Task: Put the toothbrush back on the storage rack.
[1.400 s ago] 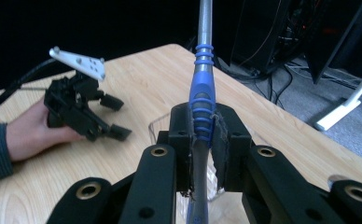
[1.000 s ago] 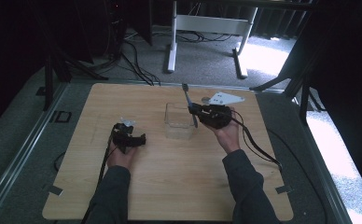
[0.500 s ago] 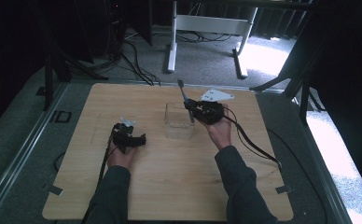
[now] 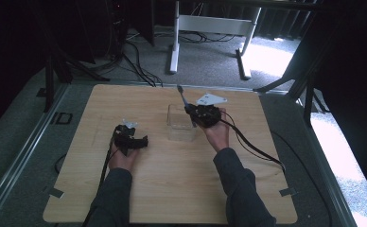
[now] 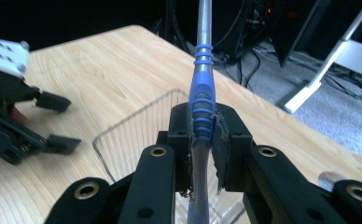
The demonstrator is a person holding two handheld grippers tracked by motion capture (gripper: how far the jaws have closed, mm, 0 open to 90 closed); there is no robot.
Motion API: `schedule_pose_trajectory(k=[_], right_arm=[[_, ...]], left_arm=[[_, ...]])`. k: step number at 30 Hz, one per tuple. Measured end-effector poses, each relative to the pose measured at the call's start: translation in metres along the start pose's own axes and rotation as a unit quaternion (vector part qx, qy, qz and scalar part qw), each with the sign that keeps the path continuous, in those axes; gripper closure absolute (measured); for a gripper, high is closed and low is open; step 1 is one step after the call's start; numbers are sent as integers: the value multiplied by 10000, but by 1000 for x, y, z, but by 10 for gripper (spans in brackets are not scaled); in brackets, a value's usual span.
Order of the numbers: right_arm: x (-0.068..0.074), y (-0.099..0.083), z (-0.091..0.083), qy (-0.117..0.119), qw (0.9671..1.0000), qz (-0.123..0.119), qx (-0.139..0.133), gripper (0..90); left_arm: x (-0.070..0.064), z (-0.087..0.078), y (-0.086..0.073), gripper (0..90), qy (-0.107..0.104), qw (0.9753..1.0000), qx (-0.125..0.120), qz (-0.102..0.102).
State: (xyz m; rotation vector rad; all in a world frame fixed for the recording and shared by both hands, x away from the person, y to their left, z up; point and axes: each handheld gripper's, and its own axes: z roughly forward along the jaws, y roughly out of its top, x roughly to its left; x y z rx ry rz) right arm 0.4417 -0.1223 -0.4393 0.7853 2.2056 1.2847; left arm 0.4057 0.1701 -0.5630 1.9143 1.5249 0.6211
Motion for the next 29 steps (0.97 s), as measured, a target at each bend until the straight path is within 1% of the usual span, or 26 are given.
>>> schedule_pose_trajectory(k=[1, 3, 5, 7, 10, 11, 12, 13, 14, 16, 17, 18, 19, 20, 21, 22, 23, 24, 25, 26, 27, 28, 29], right_arm=[[0, -2, 1, -18, 10000, 7, 63, 748], [0, -6, 2, -58, 9999, 40, 144, 579], [-1, -8, -1, -84, 9998, 59, 185, 532], [0, -7, -6, -183, 9996, -22, 204, 492], [2, -5, -17, -225, 9996, -100, 151, 447], [2, -4, -22, -243, 9996, -93, 129, 440], [1, -5, -32, -223, 9996, -127, 104, 436], [1, -5, -32, -223, 9996, -127, 104, 436], [1, -6, -36, -260, 9995, -137, 98, 437], [-2, -11, -48, -234, 9997, -13, 111, 436], [-4, -15, -54, -242, 9996, 86, 110, 437], [-7, -22, -64, -284, 9993, 185, 163, 436], [-7, -22, -64, -284, 9993, 185, 163, 436], [-9, -29, -71, -345, 9988, 230, 261, 433], [-9, -29, -71, -345, 9988, 230, 261, 433], [-10, -33, -74, -359, 9986, 255, 310, 434], [-10, -38, -77, -314, 9985, 286, 342, 440], [-11, -49, -84, -253, 9983, 330, 408, 444], [-11, -49, -84, -253, 9983, 330, 408, 444], [-11, -53, -87, -235, 9982, 342, 432, 444], [-10, -61, -91, -213, 9979, 344, 509, 443], [-9, -66, -94, -240, 9976, 344, 553, 444], [-9, -74, -99, -262, 9970, 417, 600, 443]], left_arm=[[0, 0, 0, 140, 4, 10000, -2, 3], [0, 0, 0, 139, 4, 10000, 1, 3], [0, 0, 0, 140, -1, 10000, 1, 10], [0, 0, 0, 140, -4, 10000, 3, 13], [0, 0, 0, 140, -3, 10000, 2, 12], [0, 0, 0, 140, -4, 10000, 3, 12], [0, 0, 0, 140, -2, 10000, 2, 13], [0, 0, 0, 140, -2, 10000, 3, 13], [0, 0, 0, 140, -4, 10000, 3, 13], [0, 0, 0, 140, -4, 10000, 7, 18], [0, 0, 0, 140, -4, 10000, 6, 16], [0, 0, 0, 140, -3, 10000, 5, 15], [0, 0, 0, 140, -4, 10000, 5, 15], [0, 0, 0, 140, -4, 10000, 10, 19], [0, 0, 0, 140, -3, 10000, 5, 16], [0, 0, 0, 140, -4, 10000, 9, 16], [0, 0, 0, 141, -1, 10000, 3, 14], [0, 0, 0, 141, -1, 10000, -1, 13], [0, 0, 0, 141, 0, 10000, -1, 13], [0, 0, 0, 141, 1, 10000, -2, 13], [0, 0, 0, 141, 0, 10000, -1, 14], [0, 0, 0, 141, 0, 10000, 1, 18], [0, 0, 0, 141, 1, 10000, -1, 14]])
